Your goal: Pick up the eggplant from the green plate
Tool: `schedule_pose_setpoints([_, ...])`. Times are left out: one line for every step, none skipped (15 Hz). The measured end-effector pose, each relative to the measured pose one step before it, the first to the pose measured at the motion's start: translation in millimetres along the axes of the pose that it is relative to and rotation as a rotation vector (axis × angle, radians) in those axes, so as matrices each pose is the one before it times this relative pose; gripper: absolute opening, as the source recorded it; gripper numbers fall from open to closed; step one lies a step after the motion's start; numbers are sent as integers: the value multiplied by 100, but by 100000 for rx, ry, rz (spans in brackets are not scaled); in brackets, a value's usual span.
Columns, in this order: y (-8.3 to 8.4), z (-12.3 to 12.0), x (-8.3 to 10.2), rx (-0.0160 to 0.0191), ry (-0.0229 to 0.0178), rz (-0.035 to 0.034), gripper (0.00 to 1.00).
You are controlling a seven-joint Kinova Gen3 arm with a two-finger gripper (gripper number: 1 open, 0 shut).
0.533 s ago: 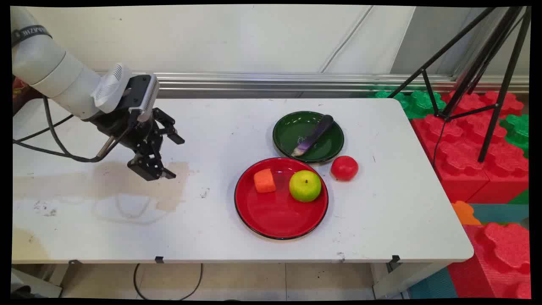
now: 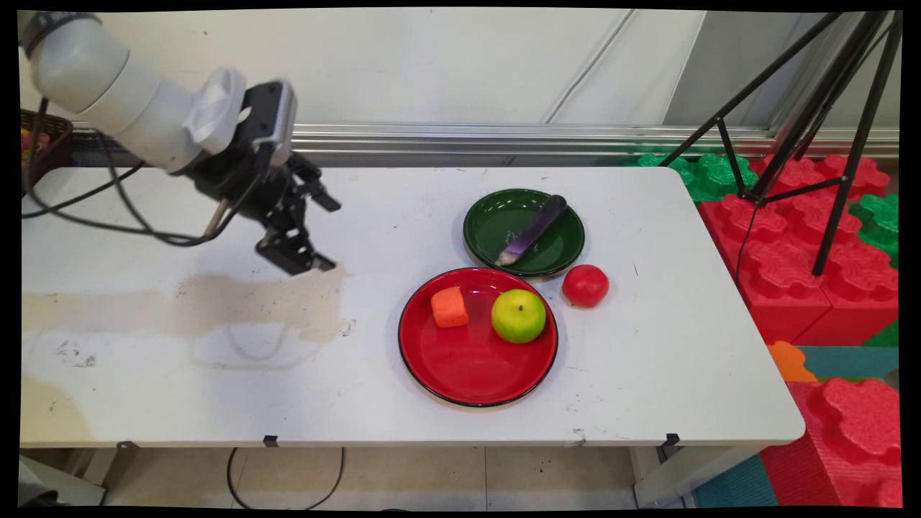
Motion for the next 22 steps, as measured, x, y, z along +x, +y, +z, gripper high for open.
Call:
schedule_pose_setpoints([-210,28,895,1258,637,-1464,100])
schedule_pose_setpoints([-240,135,1222,1498,622,-1973,100])
schedule_pose_setpoints([-200,240,1173,1351,343,-1787,100])
schedule_pose_setpoints([-137,280,929,916,68,-1371,100])
schedule_pose_setpoints([-49,197,610,562,-50,-803,100])
schedule_pose_setpoints([-73,350,920,939,-175,-1231,100])
schedule_pose_setpoints([-35,329,772,686,-241,-930,100])
schedule_pose_setpoints([-7,362,781,733,-369,-899,100])
schedule_pose_setpoints([10,531,1064,994,-527,-1228,100])
schedule_pose_setpoints([47,508,897,822,-614,-1112,100])
schedule_pose_setpoints([14,347,575,735,-390,-924,100])
schedule_pose_setpoints([37,564,856,1046,-689,-1265,100])
schedule_pose_setpoints([3,729,997,1402,-903,-1564,100])
schedule_pose_setpoints([5,752,931,1435,-928,-1535,100])
schedule_pose_setpoints([-3,1201,1303,1884,-1274,-2043,100])
schedule_pose_setpoints([10,928,844,1164,-982,-1342,100])
schedule_pose_setpoints([29,983,811,1025,-843,-1211,100])
schedule_pose_setpoints([57,1015,742,845,-763,-1162,100])
schedule_pose_setpoints([100,1067,724,566,-709,-1036,100])
schedule_pose_setpoints([83,815,512,305,-424,-765,100])
schedule_pose_setpoints([92,741,445,234,-384,-618,100])
schedule_pose_setpoints([106,951,519,285,-453,-782,100])
